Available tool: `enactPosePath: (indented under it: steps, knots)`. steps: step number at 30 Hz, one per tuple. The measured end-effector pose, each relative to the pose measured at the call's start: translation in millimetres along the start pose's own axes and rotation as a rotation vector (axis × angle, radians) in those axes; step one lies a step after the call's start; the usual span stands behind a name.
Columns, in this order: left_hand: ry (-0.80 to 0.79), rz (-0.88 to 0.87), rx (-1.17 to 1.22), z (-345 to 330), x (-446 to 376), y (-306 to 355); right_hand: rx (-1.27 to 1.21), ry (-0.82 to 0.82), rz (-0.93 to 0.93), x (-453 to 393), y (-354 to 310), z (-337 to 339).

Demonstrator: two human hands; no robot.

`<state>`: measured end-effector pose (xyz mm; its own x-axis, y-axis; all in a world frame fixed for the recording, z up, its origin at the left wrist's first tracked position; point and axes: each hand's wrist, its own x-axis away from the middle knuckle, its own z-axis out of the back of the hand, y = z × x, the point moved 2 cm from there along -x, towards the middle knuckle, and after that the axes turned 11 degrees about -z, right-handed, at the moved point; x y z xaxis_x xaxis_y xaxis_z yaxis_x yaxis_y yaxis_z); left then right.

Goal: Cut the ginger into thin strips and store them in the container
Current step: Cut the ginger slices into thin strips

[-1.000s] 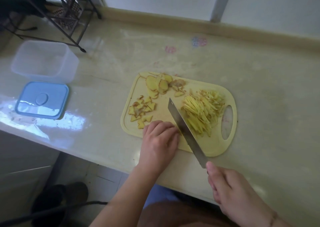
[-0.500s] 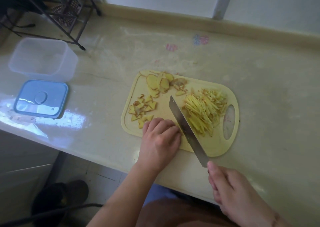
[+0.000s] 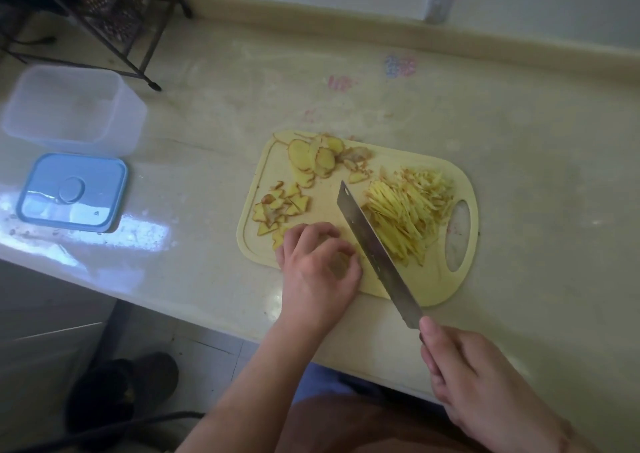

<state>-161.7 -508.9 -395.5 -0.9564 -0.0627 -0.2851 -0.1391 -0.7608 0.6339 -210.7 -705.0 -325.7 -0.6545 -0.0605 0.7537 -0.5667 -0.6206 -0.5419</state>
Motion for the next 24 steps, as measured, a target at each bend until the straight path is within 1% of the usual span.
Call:
enactPosePath:
  steps: [3,8,14,16,18,21,24]
  knots:
    - [-0.007,0.013,0.018,-0.6,-1.1,2.0,0.008,0.005,0.006,-1.1,2.4,-1.6]
    - [-0.013,0.019,-0.022,-4.4,-0.5,5.1,-0.012,0.013,-0.016,-2.7,3.3,0.2]
    - [0.009,-0.086,-0.163,0.3,1.2,2.6,-0.006,0.027,-0.013,-1.8,3.1,-2.0]
    - [-0.024,-0.145,-0.184,-0.5,-3.3,0.2,-0.018,0.010,-0.019,-2.0,1.9,-1.6]
    - [-0.063,-0.131,-0.161,-2.8,-8.6,0.5,-0.025,-0.002,-0.030,-2.2,-1.0,-0.9]
    - [-0.051,-0.037,-0.080,-3.6,-11.3,0.6,-0.039,0.002,-0.039,-1.8,-4.8,0.7]
    - [-0.001,-0.087,-0.020,-0.3,-6.7,-2.6,-0.020,0.023,-0.044,-1.0,-3.7,-0.7]
